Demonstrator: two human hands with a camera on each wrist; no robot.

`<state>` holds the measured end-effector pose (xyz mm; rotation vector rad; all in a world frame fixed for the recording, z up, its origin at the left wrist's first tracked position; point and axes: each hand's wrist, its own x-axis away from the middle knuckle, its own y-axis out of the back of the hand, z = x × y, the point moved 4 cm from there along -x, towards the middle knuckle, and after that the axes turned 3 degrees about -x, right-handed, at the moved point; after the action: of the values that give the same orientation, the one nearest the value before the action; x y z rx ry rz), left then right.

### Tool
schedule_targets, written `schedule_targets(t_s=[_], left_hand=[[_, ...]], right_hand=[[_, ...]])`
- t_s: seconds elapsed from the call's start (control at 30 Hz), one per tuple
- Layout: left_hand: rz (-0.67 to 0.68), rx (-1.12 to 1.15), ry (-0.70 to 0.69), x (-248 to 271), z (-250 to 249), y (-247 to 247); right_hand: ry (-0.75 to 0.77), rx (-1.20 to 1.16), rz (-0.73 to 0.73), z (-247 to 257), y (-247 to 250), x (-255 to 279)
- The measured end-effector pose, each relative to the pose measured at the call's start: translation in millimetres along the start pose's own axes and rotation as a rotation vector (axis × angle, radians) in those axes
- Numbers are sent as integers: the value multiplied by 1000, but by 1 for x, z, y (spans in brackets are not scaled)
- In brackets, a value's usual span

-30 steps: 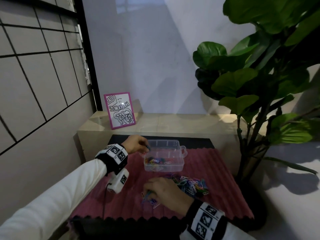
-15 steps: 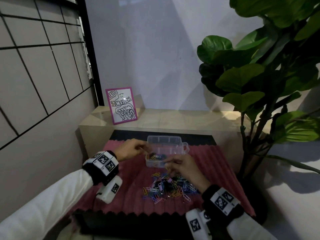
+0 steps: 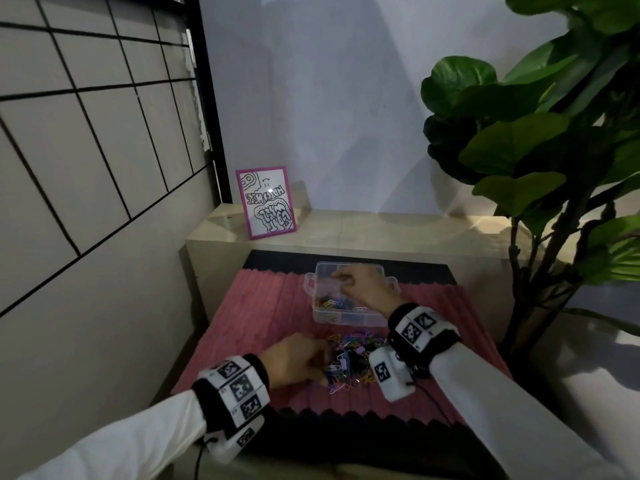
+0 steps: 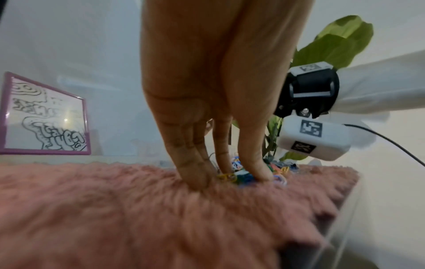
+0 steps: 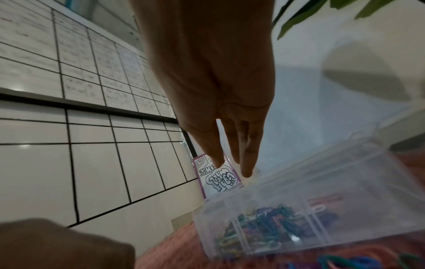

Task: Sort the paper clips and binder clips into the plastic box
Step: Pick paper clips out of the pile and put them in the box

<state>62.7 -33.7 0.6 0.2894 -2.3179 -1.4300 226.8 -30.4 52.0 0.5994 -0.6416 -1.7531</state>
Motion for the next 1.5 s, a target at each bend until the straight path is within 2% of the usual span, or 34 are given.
schedule_targets(t_s=[0.07,0.17,0.27,0.37,0.53,0.6,0.67,0.73,0.83,0.9,1.07,1.23,1.43,1.5], left_hand=[[-14,-88,35,-3,-2,-5],[-19,-139,55,-4,-3,-9],[-25,-132,-6,-1,-3,-7],[-54,-44,-67,2,0,-1],[-76,93,-32,12,19,15],[-61,234,27,15,29,21],[-50,413,64,18,36,26],[-37,549,88,21,40,29],[-18,630,95,20,42,32],[-25,654,99,18,43,33],[-50,682,81,10,42,41],[-139,652,37,-13,38,65],[-283,505,40,-58,29,91],[-256,491,41,-69,27,92]], right_hand=[[72,121,-2,-1,-3,6],[214,166,-15,2,-7,21],[284,174,139,8,-15,34],[326,350,323,12,-30,41],[394,569,381,16,-48,46],[399,602,420,15,-55,47],[382,600,400,13,-57,46],[320,552,414,11,-57,45],[297,457,418,9,-54,42],[306,380,368,4,-50,39],[168,47,165,-14,-26,40],[95,-234,-10,-32,2,54],[16,-368,-53,-49,9,68],[8,-416,-60,-51,9,69]])
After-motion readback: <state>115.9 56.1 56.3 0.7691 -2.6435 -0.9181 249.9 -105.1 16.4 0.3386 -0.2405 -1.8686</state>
